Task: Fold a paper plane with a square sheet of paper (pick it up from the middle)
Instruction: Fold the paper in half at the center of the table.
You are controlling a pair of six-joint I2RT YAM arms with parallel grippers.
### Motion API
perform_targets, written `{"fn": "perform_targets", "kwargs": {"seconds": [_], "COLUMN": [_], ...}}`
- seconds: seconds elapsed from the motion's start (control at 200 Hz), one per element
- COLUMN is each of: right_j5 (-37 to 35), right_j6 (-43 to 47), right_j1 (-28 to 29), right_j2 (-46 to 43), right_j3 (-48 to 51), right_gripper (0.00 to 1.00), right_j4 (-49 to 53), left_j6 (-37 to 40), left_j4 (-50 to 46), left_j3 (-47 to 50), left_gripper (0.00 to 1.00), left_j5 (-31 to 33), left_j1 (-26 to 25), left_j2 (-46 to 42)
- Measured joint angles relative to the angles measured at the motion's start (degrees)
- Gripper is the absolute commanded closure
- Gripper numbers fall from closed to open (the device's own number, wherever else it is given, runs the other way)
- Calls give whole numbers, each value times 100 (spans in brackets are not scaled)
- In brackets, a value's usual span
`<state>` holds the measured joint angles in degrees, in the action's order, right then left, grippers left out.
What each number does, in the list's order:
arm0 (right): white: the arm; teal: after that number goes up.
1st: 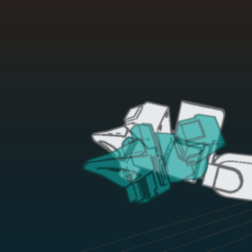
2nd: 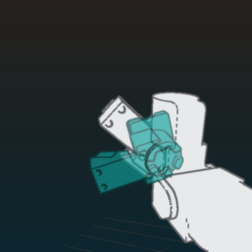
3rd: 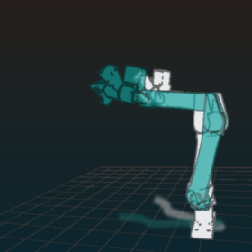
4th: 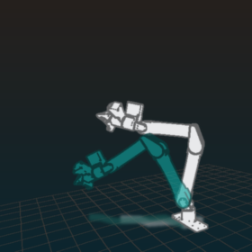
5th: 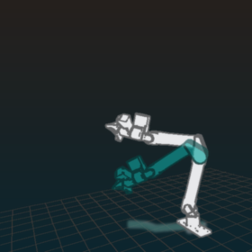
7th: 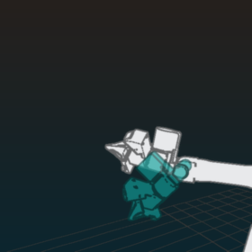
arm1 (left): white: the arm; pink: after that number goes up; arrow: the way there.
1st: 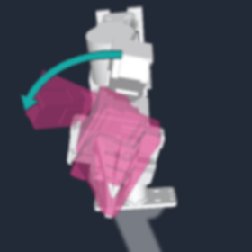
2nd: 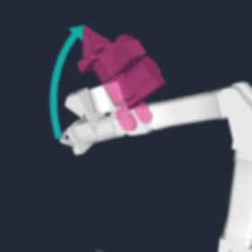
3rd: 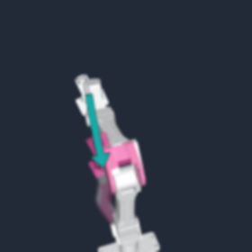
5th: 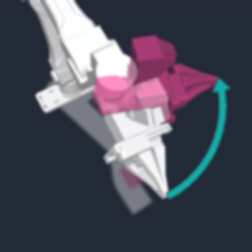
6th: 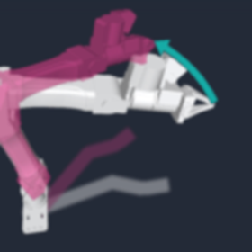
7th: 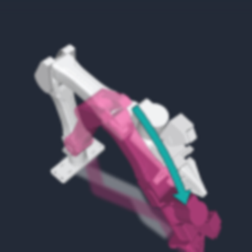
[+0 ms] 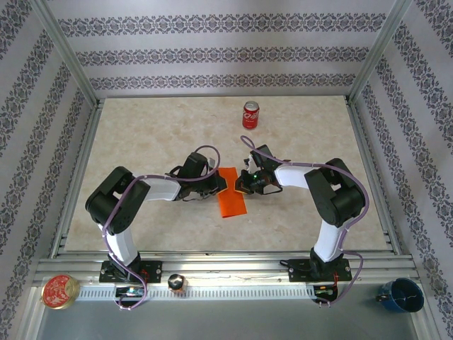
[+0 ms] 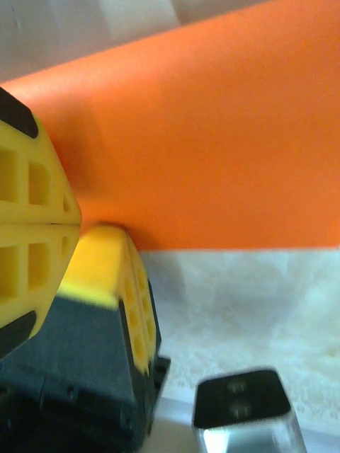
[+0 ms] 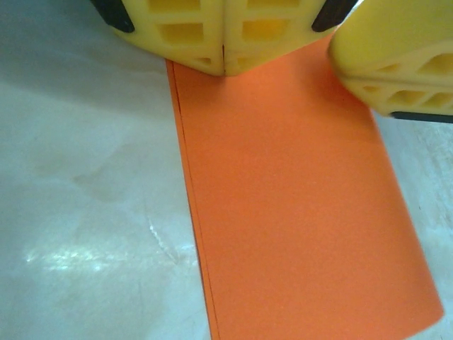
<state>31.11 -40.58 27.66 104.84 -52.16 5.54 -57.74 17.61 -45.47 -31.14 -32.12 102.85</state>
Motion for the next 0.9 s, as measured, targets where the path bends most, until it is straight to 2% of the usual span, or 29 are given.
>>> {"fn": "perform_targets", "kwargs": {"seconds": [0.435,0.66,0.774,0.899], "right_j5": [-131,-179,-201,-260], "right_j6": [0,0,-2,-15], "right_j1": [63,74,79,101], "right_j2": [-24,-44,-57,-81], "right_j3": [4,4,15,33], "right_gripper": [100,100,100,100], "right_j4": [2,24,20,4], "left_j6": [-17,48,22,-11], "left_j4": [505,-391,-450,-483], "left_j3": [374,229,164,157], "left_gripper": [96,100,100,100], "left_j5": [-55,190,201,181], "left_j1": [61,33,4,-90], "left_j2": [138,-503,-861,-820]}}
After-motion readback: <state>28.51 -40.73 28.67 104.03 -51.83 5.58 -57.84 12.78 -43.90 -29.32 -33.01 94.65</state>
